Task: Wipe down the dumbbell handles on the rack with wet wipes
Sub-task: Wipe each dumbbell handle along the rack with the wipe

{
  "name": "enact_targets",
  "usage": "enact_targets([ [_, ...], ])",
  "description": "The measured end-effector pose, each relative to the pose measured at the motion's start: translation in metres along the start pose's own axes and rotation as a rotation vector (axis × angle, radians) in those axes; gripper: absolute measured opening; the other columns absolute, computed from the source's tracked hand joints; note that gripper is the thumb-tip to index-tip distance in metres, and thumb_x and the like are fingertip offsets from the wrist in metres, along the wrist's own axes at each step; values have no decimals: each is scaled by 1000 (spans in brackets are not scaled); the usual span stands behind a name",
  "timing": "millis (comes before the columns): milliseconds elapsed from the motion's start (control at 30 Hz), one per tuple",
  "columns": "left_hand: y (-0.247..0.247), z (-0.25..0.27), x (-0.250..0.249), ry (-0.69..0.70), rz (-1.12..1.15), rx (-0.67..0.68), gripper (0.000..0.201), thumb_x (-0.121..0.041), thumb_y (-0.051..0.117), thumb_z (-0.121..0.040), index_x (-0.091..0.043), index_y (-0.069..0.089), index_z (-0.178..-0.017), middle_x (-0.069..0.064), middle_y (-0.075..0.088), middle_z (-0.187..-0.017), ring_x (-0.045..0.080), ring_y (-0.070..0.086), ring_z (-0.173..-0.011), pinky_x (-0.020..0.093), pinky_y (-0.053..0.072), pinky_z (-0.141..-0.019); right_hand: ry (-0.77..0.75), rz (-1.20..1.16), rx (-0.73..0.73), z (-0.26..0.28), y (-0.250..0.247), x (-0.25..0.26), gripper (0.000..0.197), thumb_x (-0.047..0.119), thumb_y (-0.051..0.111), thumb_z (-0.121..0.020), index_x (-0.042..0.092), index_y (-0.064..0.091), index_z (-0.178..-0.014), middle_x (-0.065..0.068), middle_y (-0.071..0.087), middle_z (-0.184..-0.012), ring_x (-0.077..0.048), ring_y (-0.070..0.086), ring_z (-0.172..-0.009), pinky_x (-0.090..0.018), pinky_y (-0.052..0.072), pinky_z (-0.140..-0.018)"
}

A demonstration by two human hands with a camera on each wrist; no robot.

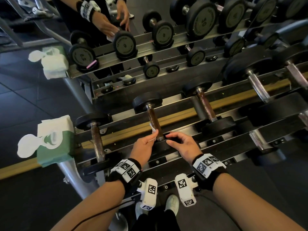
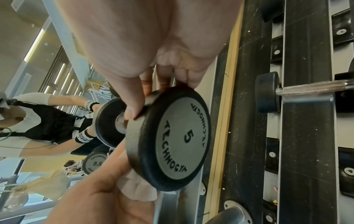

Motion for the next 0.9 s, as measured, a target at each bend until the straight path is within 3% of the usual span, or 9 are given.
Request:
enact_targets([
  [133,-16,-4,-2,-11,102,-219,36,-23,45,-105,-44,60,-129,-11,61,-132,4,57,-115,29,42,-103,37,38,-2,-2,0,-4,18,17,73,-87,29,72,-101,10,67,-113,-14,62,-111,-42,47,-105],
  [233,-22,-15,-12,8,147,-325,29,-34,47,-104,-53,59,-122,-27,63,-114,-8,58,-106,24,42,-97,51,54,-4,-4,-1,-7,18,23,74,-85,34,73,-100,13,68,-112,-14,63,-112,-45,47,-105],
  [333,-9,-25,-15,-20,82,-203,32,-40,42,-104,-39,60,-130,-10,66,-112,5,62,-102,30,48,-94,47,67,3,-5,-3,-8,20,28,75,-83,39,73,-99,12,70,-109,-13,64,-109,-47,49,-102],
  [433,-2,-19,-9,44,-102,-114,34,-32,37,-107,-35,56,-135,-4,63,-119,4,60,-104,25,46,-95,34,78,-2,-5,-3,-7,19,29,75,-82,39,73,-99,8,72,-105,-13,66,-105,-46,51,-100],
  [533,0,-7,-2,21,-77,-19,32,-38,39,-106,-37,59,-132,5,65,-119,18,64,-108,41,51,-100,18,86,-1,-5,-4,-6,18,27,75,-83,37,73,-98,8,73,-103,-11,66,-103,-43,51,-101],
  [633,-4,-1,-3,2,-49,-5,35,-27,43,-105,-36,58,-135,1,61,-129,13,61,-111,35,49,-101,24,96,19,-5,-4,-5,19,23,74,-85,37,73,-97,8,72,-104,-11,66,-104,-43,50,-101],
  [733,-23,-5,-4,-71,201,-146,35,-17,46,-103,-28,60,-133,4,60,-128,19,62,-112,39,53,-97,31,99,29,-5,-3,-3,19,21,73,-86,37,73,-96,5,72,-106,-16,66,-106,-46,50,-101],
  [800,-37,-11,-7,-35,247,-280,35,-17,47,-103,-28,58,-134,-5,61,-120,12,62,-107,29,53,-88,24,100,30,-5,-4,-3,20,20,74,-86,39,73,-94,4,71,-107,-17,65,-107,-47,49,-102],
  [900,-47,-22,-17,51,227,-383,32,-23,45,-104,-44,61,-121,-23,63,-96,-8,61,-91,8,47,-77,20,87,42,-5,-5,-4,22,20,73,-86,41,74,-95,9,71,-109,-12,65,-108,-42,49,-103],
])
Point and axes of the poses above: each hand's wrist, its own z-axis away from the middle knuckle, its own y-axis out of the palm, x = y × z, the point moved 4 cm from there along -z, towards the middle knuckle
